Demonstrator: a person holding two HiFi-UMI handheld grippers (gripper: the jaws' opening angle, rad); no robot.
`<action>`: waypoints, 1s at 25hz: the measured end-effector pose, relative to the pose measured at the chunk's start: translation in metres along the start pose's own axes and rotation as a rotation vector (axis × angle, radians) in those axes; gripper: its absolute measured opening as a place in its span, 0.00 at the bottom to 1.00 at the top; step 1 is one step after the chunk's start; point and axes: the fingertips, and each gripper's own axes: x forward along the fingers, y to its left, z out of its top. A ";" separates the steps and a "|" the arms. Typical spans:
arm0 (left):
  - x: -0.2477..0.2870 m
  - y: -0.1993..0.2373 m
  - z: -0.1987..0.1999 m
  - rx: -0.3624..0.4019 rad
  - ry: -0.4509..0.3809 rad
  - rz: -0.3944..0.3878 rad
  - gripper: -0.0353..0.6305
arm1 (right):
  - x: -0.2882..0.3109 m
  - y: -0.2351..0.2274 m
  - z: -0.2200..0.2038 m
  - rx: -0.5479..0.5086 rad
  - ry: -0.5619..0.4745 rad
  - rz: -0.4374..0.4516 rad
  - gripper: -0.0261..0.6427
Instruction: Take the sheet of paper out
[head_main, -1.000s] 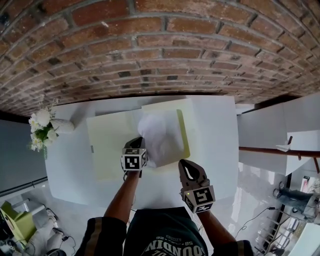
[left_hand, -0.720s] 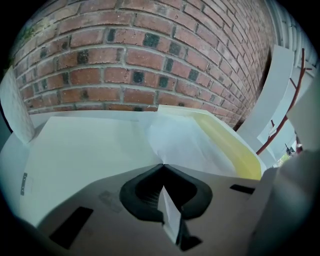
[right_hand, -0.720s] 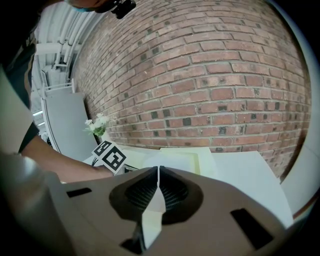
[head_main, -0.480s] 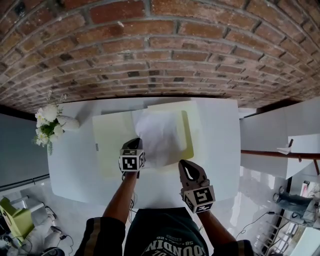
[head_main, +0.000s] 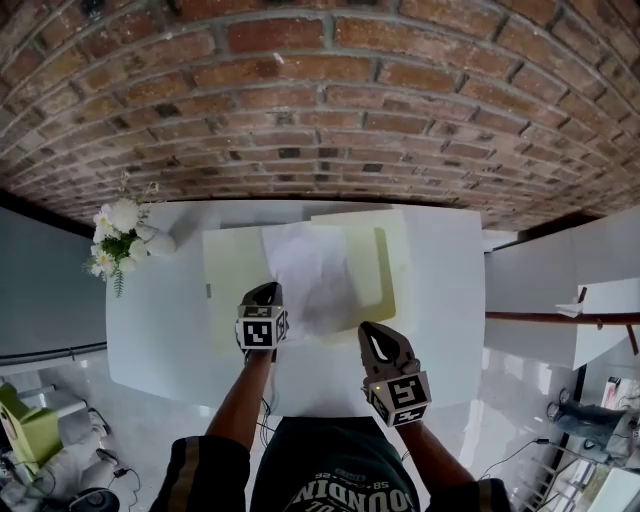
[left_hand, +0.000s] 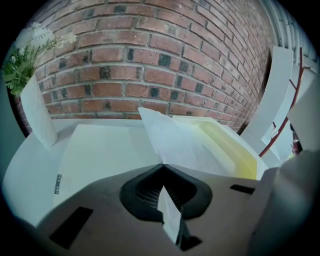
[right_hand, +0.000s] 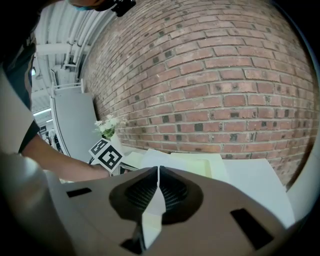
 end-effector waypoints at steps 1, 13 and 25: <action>-0.004 0.002 0.000 -0.001 -0.004 0.006 0.07 | -0.001 0.002 0.001 -0.005 -0.003 0.005 0.14; -0.058 0.012 0.008 0.027 -0.075 0.058 0.07 | -0.010 0.026 0.019 -0.052 -0.050 0.063 0.14; -0.119 0.001 0.045 0.055 -0.213 0.086 0.07 | -0.022 0.036 0.041 -0.041 -0.112 0.074 0.14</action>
